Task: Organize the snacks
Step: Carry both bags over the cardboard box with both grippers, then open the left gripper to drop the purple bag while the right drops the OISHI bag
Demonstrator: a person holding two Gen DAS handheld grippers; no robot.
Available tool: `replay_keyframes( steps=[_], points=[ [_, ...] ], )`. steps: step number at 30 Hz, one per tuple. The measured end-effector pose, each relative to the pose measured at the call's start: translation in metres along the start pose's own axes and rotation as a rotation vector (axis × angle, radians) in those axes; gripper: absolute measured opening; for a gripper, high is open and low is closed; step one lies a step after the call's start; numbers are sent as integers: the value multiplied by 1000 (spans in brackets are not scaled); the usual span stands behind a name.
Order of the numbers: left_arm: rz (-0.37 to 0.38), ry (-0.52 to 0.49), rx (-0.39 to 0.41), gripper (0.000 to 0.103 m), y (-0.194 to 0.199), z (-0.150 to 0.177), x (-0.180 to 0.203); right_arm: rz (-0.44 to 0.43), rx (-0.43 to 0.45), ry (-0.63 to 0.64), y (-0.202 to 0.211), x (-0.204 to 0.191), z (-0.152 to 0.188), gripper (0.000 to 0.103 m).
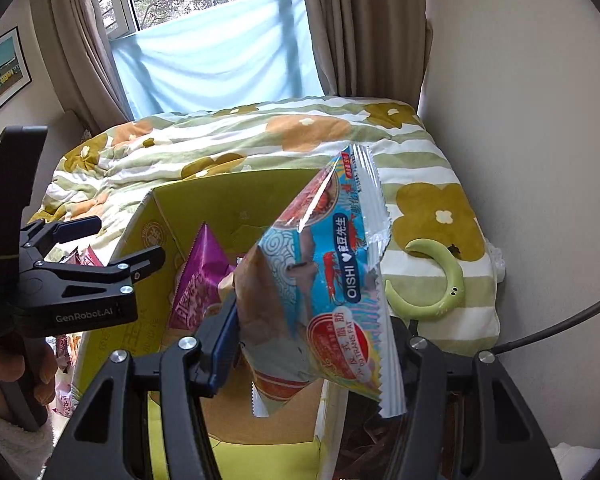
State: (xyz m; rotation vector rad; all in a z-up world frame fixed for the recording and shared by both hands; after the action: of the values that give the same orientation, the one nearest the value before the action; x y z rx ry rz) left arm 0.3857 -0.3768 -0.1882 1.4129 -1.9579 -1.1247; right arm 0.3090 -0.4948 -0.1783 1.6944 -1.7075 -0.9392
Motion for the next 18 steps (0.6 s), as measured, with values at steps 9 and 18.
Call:
replay_keyframes(
  steps=[9,18],
  points=[
    [9,57,23,96,33,16,-21,23,26,24,-1,-4,-19,55],
    [17,70,14,96,35,19,-29,6,6,58,-39,-15,-52,55]
  ],
)
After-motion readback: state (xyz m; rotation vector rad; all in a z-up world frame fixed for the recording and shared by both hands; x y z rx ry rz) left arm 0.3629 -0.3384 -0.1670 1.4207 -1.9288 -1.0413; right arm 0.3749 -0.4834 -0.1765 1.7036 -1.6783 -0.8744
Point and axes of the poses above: each gripper's, at about its wrist camera, not at the fingertips, and y roughly against the way its jaws point, x to its right, z to its underside, the point moved 6 cm from there along -y, roughly the way its jaws point
